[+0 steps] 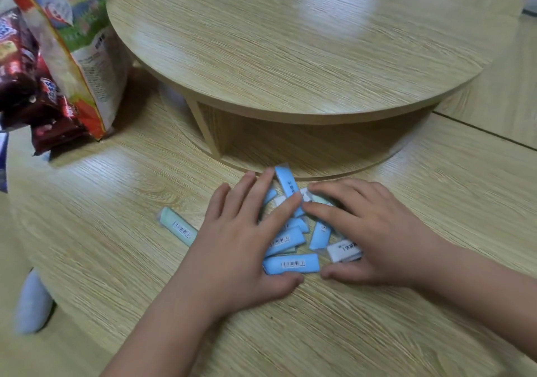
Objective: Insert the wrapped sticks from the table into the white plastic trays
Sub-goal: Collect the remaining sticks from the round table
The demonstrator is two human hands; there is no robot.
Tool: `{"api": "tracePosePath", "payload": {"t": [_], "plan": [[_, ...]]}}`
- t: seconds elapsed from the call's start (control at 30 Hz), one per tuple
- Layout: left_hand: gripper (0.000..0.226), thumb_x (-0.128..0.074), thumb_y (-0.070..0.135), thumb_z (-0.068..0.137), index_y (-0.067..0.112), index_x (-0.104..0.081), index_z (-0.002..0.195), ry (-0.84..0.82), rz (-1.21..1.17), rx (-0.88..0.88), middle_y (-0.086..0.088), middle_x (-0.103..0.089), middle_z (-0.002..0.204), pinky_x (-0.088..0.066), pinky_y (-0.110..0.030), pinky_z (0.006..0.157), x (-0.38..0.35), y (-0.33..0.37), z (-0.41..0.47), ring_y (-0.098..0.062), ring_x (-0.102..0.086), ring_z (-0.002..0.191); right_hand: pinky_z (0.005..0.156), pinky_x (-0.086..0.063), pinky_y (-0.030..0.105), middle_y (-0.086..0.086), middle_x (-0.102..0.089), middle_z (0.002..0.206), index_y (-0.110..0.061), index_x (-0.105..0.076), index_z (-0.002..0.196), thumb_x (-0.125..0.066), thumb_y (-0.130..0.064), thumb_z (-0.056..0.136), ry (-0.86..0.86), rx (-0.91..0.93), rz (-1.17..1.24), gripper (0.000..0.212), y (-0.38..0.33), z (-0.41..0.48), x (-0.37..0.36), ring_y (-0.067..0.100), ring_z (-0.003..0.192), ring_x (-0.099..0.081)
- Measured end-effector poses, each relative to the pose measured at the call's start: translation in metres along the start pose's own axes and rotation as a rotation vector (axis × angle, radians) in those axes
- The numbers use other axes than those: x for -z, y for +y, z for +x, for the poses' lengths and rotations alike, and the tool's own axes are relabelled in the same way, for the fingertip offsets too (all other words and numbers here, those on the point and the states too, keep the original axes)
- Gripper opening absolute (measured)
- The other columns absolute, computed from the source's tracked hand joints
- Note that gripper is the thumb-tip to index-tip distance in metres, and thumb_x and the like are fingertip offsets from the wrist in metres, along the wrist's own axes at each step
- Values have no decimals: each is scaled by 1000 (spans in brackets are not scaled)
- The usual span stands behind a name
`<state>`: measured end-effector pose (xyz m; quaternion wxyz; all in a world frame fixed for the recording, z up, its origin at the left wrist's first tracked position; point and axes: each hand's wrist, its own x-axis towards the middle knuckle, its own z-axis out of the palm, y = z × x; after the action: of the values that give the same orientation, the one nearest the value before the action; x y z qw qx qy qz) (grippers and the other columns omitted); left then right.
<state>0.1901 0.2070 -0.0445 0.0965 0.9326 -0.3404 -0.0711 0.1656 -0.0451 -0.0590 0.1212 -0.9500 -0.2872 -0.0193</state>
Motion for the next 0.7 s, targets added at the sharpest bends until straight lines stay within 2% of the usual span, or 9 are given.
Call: {"api": "tracePosePath", "payload": {"t": [0.1,0.23,0.33,0.43,0.57,0.63,0.7], "plan": [[95,-53,79,69,35,-33,151,-22,-8,-10,-6,-8,166,-17,-50,119,2,3,3,-24,-19,150,99,-44,48,5,-45,148,-17,-57,136,-65,-68,80,39,1,79,76,2,-4,-3,26,130,-47],[78,-59,75,71,28,-49,134,11,-22,-39,-4,-34,156,-28,-42,108,4,5,-3,-24,-40,136,99,-45,49,9,-47,146,-13,-62,131,-67,-62,82,64,-11,130,69,2,-9,-4,27,129,-49],[78,-61,72,72,25,-50,133,40,-4,-24,-3,-45,144,-33,-43,103,2,6,-6,-27,-46,128,95,-48,49,12,-52,142,-13,-64,127,-68,-66,79,49,-8,92,72,1,-10,0,30,124,-53],[81,-60,69,73,25,-50,141,40,30,-11,-7,-50,137,-38,-46,99,2,9,-8,-30,-49,121,100,-43,49,10,-46,147,-18,-55,138,-57,-79,76,-12,0,2,87,2,-14,6,31,126,-51],[65,-63,61,73,21,-60,123,76,59,-19,-15,-47,140,-42,-46,93,-2,15,-11,-34,-52,114,103,-40,47,5,-44,150,-24,-41,148,-49,-86,75,-86,-59,-83,96,6,-21,13,28,130,-47],[60,-62,61,73,17,-61,114,85,61,6,-16,-45,147,-42,-46,94,-5,16,-14,-33,-51,117,101,-41,45,0,-46,147,-25,-38,150,-48,-87,75,-105,-71,-92,97,8,-23,15,25,128,-48],[61,-59,63,75,15,-60,112,87,51,51,-12,-50,143,-41,-48,98,-9,18,-17,-32,-52,122,96,-42,42,-2,-48,142,-23,-39,148,-47,-86,77,-105,-80,-92,96,8,-22,18,22,124,-49]]}}
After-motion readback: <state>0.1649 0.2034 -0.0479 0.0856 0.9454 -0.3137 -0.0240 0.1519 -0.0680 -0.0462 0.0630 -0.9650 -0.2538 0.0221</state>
